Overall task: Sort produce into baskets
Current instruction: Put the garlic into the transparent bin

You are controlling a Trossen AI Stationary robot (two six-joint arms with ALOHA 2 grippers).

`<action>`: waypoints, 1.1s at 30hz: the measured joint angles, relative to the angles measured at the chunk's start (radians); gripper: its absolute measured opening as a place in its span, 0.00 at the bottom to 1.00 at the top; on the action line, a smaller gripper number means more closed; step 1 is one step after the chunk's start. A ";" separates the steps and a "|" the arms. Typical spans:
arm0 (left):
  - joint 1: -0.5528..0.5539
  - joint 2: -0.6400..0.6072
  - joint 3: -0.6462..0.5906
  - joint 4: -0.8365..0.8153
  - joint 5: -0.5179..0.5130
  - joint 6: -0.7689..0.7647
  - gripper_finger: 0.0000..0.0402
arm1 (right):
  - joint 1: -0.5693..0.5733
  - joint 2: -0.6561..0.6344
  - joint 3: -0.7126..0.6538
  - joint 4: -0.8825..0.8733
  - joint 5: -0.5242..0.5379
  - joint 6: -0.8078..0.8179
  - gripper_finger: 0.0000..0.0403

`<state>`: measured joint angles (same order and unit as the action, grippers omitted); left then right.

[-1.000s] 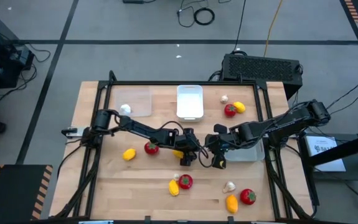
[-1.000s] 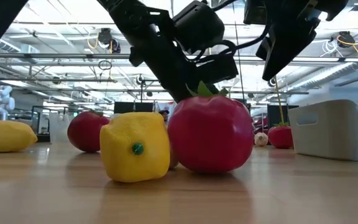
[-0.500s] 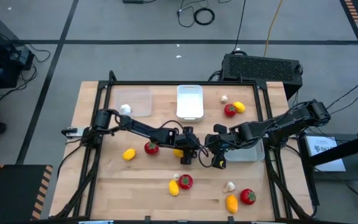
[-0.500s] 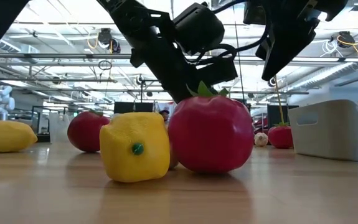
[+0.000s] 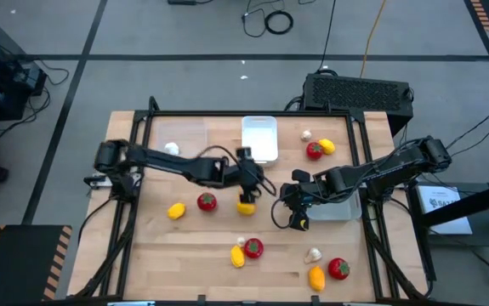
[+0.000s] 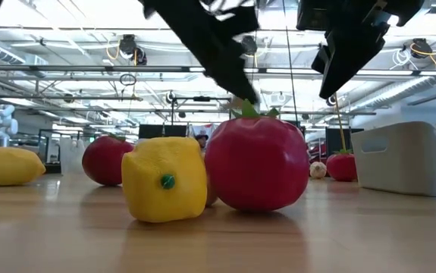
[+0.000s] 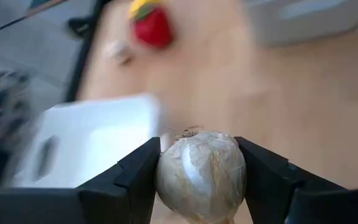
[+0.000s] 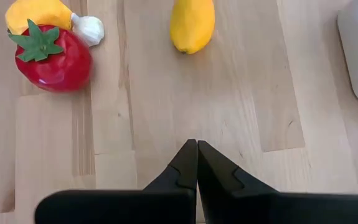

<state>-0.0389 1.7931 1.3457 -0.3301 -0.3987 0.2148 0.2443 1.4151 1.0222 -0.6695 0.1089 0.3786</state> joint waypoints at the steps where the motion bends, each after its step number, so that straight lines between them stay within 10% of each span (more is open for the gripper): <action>1: 0.014 -0.032 0.000 -0.065 -0.008 0.001 0.49 | 0.000 0.000 0.000 0.000 0.000 0.000 0.00; 12: 0.291 -0.389 -0.059 -0.589 0.134 -0.104 0.49 | 0.000 0.000 0.000 0.025 0.000 -0.007 0.00; 33: 0.766 -0.552 -0.456 -0.439 0.154 -0.073 0.49 | -0.010 0.000 0.000 0.133 0.054 -0.163 0.00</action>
<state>0.7269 1.2408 0.8896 -0.7692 -0.2444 0.1415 0.2348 1.4155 1.0225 -0.5365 0.1627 0.2160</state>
